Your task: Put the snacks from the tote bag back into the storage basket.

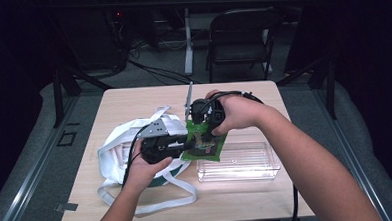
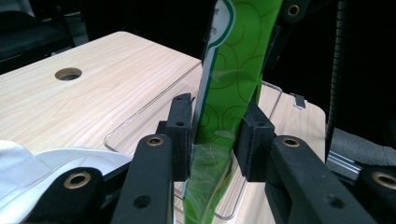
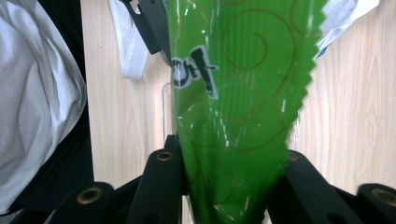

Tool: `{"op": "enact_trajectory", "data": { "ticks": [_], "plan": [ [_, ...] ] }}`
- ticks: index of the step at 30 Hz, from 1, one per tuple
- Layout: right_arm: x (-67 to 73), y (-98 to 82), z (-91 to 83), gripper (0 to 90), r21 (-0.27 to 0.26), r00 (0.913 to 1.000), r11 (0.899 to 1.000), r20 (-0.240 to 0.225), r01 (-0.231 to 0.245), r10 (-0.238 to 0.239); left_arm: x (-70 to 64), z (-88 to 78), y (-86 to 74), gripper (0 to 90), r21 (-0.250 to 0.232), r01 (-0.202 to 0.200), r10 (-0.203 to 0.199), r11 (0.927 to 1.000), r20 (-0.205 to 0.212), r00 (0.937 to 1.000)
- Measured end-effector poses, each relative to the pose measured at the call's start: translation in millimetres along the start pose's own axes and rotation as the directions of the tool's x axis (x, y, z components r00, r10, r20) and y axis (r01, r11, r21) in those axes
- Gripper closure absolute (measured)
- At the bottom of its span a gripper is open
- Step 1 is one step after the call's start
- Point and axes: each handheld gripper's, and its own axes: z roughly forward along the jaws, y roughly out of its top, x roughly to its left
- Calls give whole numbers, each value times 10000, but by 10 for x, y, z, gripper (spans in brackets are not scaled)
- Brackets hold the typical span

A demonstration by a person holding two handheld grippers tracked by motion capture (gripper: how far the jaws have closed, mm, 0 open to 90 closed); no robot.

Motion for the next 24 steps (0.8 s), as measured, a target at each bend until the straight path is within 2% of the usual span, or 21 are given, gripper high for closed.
{"op": "enact_trajectory", "data": {
  "ticks": [10,13,14,24],
  "plan": [
    [14,6,0,759,49,10000,10000,14,18,-18,28,-6,-11,649,-58,293,-293,9996,-22,9996],
    [2,-3,-11,759,301,9997,9994,174,144,-150,49,-13,-20,617,-101,374,-375,9992,-120,9992],
    [4,-14,-3,759,221,9998,9998,184,14,-18,56,-15,-23,617,-119,405,-406,9991,-123,9991],
    [-61,-127,-24,759,615,9988,9979,447,-225,198,111,-36,-46,617,-149,735,-739,9972,-300,9968]
  ]
}}
